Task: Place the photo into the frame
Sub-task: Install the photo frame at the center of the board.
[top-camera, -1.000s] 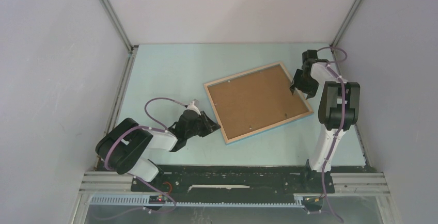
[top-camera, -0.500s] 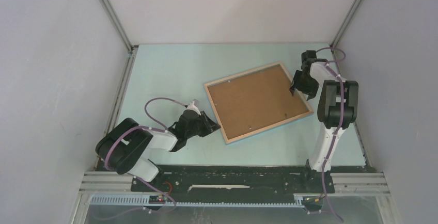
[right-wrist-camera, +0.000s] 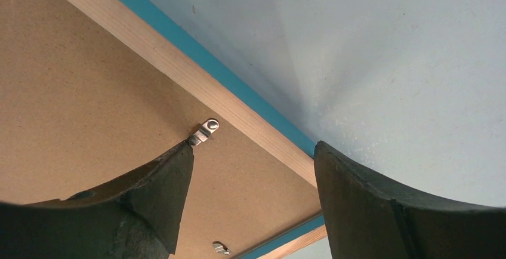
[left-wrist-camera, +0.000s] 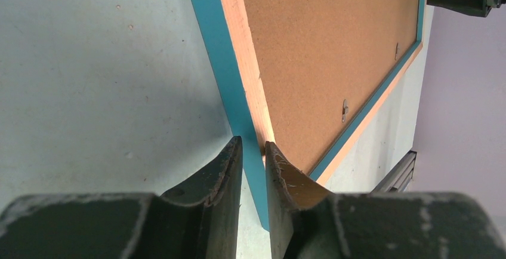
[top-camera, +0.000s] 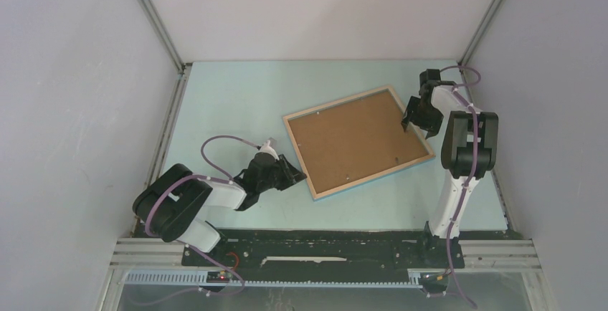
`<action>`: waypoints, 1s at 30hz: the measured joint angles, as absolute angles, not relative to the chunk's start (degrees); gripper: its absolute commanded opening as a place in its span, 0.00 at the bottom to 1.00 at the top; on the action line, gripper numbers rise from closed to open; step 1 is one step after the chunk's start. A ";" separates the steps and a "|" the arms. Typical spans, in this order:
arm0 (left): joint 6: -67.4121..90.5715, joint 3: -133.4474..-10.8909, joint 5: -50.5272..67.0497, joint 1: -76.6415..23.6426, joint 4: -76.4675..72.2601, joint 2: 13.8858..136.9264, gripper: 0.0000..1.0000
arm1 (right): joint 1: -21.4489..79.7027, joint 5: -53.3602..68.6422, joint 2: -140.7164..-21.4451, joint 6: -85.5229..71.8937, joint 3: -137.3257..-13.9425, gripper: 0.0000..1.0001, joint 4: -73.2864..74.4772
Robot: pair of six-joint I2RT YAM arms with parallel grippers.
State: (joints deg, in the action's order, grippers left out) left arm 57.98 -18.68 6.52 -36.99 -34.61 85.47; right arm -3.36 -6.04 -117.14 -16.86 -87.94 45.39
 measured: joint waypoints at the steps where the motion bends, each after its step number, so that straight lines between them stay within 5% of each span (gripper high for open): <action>1: 57.98 -18.68 6.52 -36.99 -34.61 85.47 0.28 | -3.36 -5.96 -117.19 -16.88 -88.05 0.81 45.43; 21: 57.98 -18.68 6.70 -36.99 -34.59 85.49 0.28 | -2.70 -6.85 -119.15 -17.74 -90.04 0.76 44.40; 30: 57.98 -18.68 6.70 -37.01 -34.59 85.49 0.28 | -2.39 -7.88 -119.15 -16.51 -89.97 0.64 44.47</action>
